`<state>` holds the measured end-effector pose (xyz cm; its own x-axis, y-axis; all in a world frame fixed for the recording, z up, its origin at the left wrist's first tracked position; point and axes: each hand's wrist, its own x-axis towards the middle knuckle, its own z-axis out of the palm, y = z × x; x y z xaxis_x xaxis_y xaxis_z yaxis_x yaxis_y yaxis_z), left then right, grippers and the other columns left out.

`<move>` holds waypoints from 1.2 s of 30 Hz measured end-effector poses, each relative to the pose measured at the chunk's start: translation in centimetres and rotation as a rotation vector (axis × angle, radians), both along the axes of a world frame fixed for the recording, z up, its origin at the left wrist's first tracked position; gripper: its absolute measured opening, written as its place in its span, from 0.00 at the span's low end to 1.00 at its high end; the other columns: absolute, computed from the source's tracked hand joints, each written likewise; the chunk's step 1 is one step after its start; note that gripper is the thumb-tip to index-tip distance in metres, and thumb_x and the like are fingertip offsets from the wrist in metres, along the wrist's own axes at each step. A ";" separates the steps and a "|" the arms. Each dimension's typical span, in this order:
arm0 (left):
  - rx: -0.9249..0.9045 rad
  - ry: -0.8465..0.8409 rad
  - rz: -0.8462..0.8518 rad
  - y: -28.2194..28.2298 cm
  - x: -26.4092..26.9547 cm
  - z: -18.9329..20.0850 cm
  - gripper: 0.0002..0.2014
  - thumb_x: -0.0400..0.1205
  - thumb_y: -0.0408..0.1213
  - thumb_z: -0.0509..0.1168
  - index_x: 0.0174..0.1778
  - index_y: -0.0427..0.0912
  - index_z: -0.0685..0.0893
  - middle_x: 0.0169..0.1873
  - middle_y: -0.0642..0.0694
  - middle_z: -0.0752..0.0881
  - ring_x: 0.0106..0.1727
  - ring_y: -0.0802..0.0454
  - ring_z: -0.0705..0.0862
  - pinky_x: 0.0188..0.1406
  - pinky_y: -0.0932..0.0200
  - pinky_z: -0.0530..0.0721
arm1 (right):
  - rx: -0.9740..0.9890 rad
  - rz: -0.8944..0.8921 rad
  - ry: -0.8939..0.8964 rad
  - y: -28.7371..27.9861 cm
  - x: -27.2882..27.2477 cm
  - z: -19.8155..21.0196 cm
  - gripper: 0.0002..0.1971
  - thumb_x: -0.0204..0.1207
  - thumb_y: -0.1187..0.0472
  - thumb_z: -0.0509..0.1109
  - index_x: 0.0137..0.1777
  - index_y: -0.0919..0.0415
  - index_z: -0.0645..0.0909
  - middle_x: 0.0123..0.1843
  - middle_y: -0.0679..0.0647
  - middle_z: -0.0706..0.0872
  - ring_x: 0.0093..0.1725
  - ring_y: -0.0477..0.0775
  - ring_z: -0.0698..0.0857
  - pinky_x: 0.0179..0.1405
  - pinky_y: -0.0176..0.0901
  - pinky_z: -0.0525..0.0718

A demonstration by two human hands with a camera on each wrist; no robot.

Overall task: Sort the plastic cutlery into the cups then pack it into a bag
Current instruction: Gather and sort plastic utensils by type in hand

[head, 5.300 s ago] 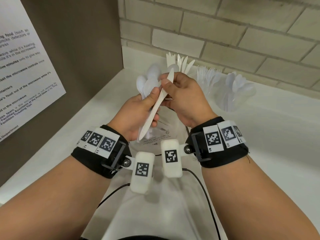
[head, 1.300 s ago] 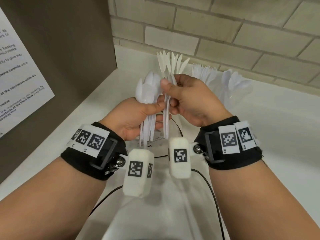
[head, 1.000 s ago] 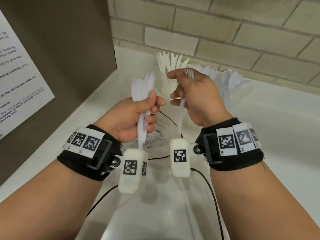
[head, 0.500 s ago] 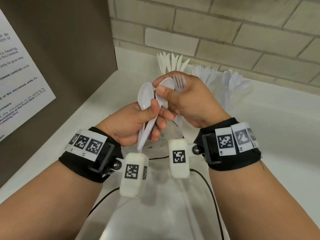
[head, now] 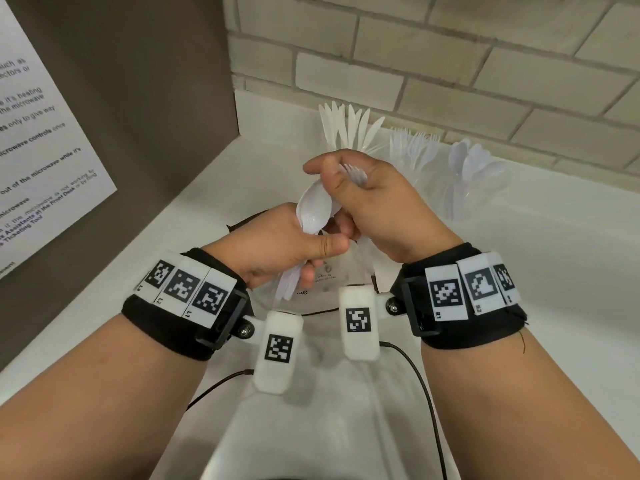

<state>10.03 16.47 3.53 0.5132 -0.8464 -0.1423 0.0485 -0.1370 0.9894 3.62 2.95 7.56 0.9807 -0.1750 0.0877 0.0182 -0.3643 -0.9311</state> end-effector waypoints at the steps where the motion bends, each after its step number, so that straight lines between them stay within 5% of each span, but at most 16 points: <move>1: 0.026 0.001 0.008 0.0 0.1 0.0 0.13 0.69 0.45 0.78 0.42 0.44 0.86 0.30 0.40 0.78 0.20 0.52 0.73 0.22 0.58 0.79 | -0.018 0.028 -0.008 -0.1 0.0 -0.1 0.11 0.79 0.54 0.71 0.57 0.57 0.83 0.27 0.46 0.82 0.25 0.48 0.80 0.25 0.38 0.80; 3: 0.080 -0.025 0.035 -0.2 0.3 0.0 0.23 0.63 0.50 0.81 0.46 0.39 0.86 0.36 0.38 0.79 0.20 0.53 0.73 0.22 0.59 0.78 | -0.122 0.027 -0.045 -0.2 0.2 -0.4 0.10 0.74 0.59 0.76 0.54 0.56 0.84 0.36 0.47 0.85 0.30 0.46 0.84 0.31 0.41 0.84; 5: 0.090 -0.084 0.065 -0.4 0.0 0.1 0.22 0.62 0.53 0.79 0.42 0.41 0.87 0.33 0.45 0.82 0.20 0.54 0.73 0.24 0.58 0.78 | -0.159 -0.029 -0.085 -0.4 0.5 -0.7 0.05 0.75 0.64 0.74 0.49 0.57 0.85 0.33 0.44 0.84 0.26 0.39 0.81 0.28 0.32 0.78; 8: 0.084 -0.195 0.107 -0.5 -0.5 0.2 0.12 0.74 0.51 0.68 0.43 0.46 0.84 0.24 0.58 0.82 0.24 0.58 0.77 0.31 0.57 0.81 | -0.080 -0.109 -0.099 -1.2 0.8 -0.9 0.05 0.77 0.69 0.71 0.47 0.59 0.84 0.25 0.38 0.80 0.19 0.37 0.77 0.21 0.25 0.71; 11: 0.095 -0.275 0.113 -0.4 -0.6 -0.2 0.15 0.82 0.50 0.57 0.56 0.45 0.81 0.33 0.55 0.82 0.33 0.56 0.81 0.42 0.55 0.84 | 0.012 -0.162 -0.092 -2.3 1.0 -1.0 0.06 0.78 0.69 0.69 0.47 0.58 0.83 0.24 0.41 0.79 0.16 0.42 0.69 0.17 0.33 0.69; 14: 0.126 -0.297 0.139 -0.9 -0.6 -0.2 0.12 0.87 0.45 0.53 0.54 0.45 0.79 0.33 0.51 0.76 0.26 0.56 0.75 0.29 0.55 0.79 | 0.026 -0.202 -0.043 -2.8 1.5 -1.1 0.09 0.78 0.63 0.72 0.57 0.58 0.81 0.34 0.49 0.79 0.18 0.44 0.70 0.19 0.35 0.70; 18: 0.063 -0.135 0.269 -1.5 0.2 0.1 0.13 0.88 0.46 0.52 0.47 0.45 0.78 0.31 0.49 0.72 0.25 0.56 0.68 0.25 0.58 0.70 | 0.089 -0.311 -0.072 -5.3 2.3 0.9 0.05 0.83 0.57 0.65 0.56 0.54 0.77 0.42 0.54 0.82 0.23 0.46 0.70 0.23 0.39 0.71; 26: -0.045 0.223 0.286 -2.9 1.9 2.3 0.12 0.87 0.45 0.55 0.49 0.41 0.78 0.27 0.51 0.74 0.24 0.56 0.69 0.31 0.56 0.72 | 0.003 -0.670 -0.579 -13.9 7.7 2.5 0.08 0.85 0.60 0.53 0.48 0.54 0.73 0.39 0.51 0.78 0.31 0.44 0.75 0.29 0.38 0.78; 31: 0.032 0.177 0.288 -4.1 2.1 2.1 0.13 0.88 0.44 0.55 0.45 0.42 0.79 0.27 0.51 0.74 0.26 0.55 0.71 0.37 0.55 0.74 | 0.028 -0.729 -0.446 -16.7 10.8 -1.5 0.07 0.86 0.60 0.54 0.48 0.53 0.73 0.36 0.47 0.76 0.31 0.42 0.75 0.34 0.38 0.81; 34: 0.054 0.189 0.293 -4.3 2.4 1.7 0.13 0.87 0.45 0.55 0.45 0.42 0.79 0.27 0.50 0.74 0.26 0.55 0.72 0.38 0.54 0.75 | -0.022 -0.781 -0.270 -17.6 11.5 -3.9 0.02 0.81 0.51 0.61 0.50 0.42 0.74 0.39 0.42 0.81 0.33 0.43 0.81 0.48 0.47 0.85; 36: 0.065 0.192 0.290 -4.5 2.4 1.5 0.13 0.87 0.45 0.55 0.45 0.42 0.79 0.28 0.50 0.74 0.27 0.54 0.72 0.39 0.54 0.75 | -0.088 -0.794 -0.207 -17.7 11.5 -4.7 0.12 0.78 0.53 0.67 0.60 0.47 0.75 0.48 0.45 0.82 0.42 0.45 0.82 0.52 0.43 0.83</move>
<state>12.40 12.01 5.01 0.6897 -0.6553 -0.3082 0.2790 -0.1524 0.9481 15.14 -14.74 2.90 0.5308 -0.7931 0.2987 -0.1078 -0.4127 -0.9045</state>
